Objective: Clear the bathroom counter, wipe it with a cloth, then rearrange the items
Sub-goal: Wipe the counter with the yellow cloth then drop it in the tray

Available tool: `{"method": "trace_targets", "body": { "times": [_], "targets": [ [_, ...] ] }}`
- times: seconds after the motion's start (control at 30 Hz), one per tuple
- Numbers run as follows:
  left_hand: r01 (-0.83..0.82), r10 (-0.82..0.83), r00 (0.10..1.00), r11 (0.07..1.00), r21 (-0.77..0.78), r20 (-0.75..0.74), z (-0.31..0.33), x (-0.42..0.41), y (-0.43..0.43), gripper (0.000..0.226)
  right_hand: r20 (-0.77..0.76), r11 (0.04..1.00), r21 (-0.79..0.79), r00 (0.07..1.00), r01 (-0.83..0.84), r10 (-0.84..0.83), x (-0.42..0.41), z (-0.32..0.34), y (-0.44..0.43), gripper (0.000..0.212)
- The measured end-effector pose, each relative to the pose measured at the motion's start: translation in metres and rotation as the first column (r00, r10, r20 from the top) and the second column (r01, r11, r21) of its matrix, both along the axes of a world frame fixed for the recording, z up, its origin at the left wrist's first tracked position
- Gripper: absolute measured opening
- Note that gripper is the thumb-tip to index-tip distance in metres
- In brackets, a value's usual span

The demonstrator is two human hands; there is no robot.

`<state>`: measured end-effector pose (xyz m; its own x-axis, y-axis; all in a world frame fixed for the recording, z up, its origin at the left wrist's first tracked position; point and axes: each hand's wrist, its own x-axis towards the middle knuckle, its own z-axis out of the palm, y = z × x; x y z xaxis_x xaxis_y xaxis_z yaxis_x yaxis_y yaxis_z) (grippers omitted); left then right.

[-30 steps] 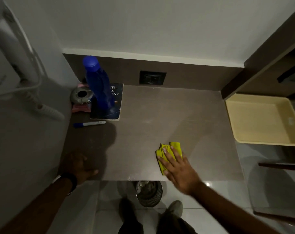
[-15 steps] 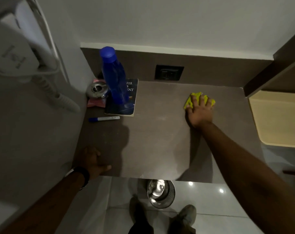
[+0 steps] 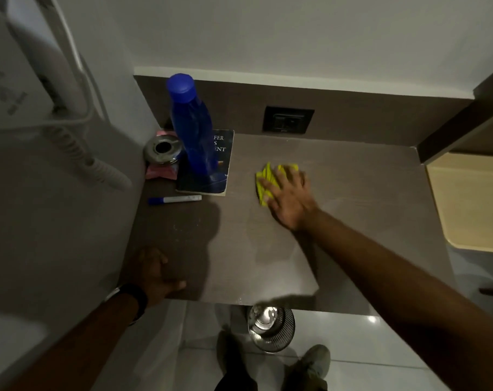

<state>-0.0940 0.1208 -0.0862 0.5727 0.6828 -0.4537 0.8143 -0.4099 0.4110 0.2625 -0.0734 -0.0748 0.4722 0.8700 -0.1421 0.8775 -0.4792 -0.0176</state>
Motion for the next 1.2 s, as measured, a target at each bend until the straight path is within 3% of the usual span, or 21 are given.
{"method": "trace_targets", "body": {
  "times": [0.07, 0.17, 0.33, 0.53, 0.73, 0.8, 0.97, 1.2],
  "targets": [
    [-0.008, 0.008, 1.0, 1.0, -0.017, -0.001, -0.001, 0.0, 0.0, 0.072, -0.024, 0.995, -0.001, 0.994, 0.102, -0.102, 0.027, 0.011, 0.035, 0.058],
    [-0.002, 0.003, 1.0, 0.999, -0.038, 0.012, -0.003, -0.001, 0.001, 0.072, 0.018, 0.998, -0.01, 0.998, 0.056, -0.056, 0.05, 0.016, 0.073, 0.058],
    [-0.007, 0.009, 0.999, 0.998, -0.059, 0.031, 0.002, 0.0, 0.0, 0.07, 0.006, 0.983, -0.009, 0.983, 0.185, -0.185, 0.08, 0.019, 0.07, 0.056],
    [-0.011, 0.01, 1.0, 1.0, -0.023, -0.013, 0.008, 0.005, 0.0, 0.072, 0.033, 0.832, -0.047, 0.833, 0.553, -0.552, 0.133, 0.022, -0.022, 0.051],
    [-0.02, 0.018, 0.999, 0.998, -0.055, -0.041, 0.007, 0.0, 0.0, 0.074, 0.042, 0.741, -0.091, 0.746, 0.665, -0.665, 0.126, 0.026, -0.007, 0.046],
    [-0.044, 0.041, 0.998, 0.996, -0.076, -0.048, 0.006, -0.001, 0.0, 0.074, 0.043, 0.789, -0.084, 0.793, 0.608, -0.607, 0.107, 0.025, 0.003, 0.048],
    [-0.035, 0.028, 0.992, 0.998, -0.057, -0.122, 0.012, 0.0, 0.001, 0.075, -0.018, 0.962, -0.035, 0.962, 0.271, -0.272, 0.003, 0.008, -0.008, 0.065],
    [-0.049, 0.037, 0.982, 0.997, -0.063, -0.184, 0.028, 0.004, -0.006, 0.074, -0.092, 0.975, 0.111, 0.975, -0.192, 0.202, -0.168, -0.013, -0.001, 0.067]
  ]
}}
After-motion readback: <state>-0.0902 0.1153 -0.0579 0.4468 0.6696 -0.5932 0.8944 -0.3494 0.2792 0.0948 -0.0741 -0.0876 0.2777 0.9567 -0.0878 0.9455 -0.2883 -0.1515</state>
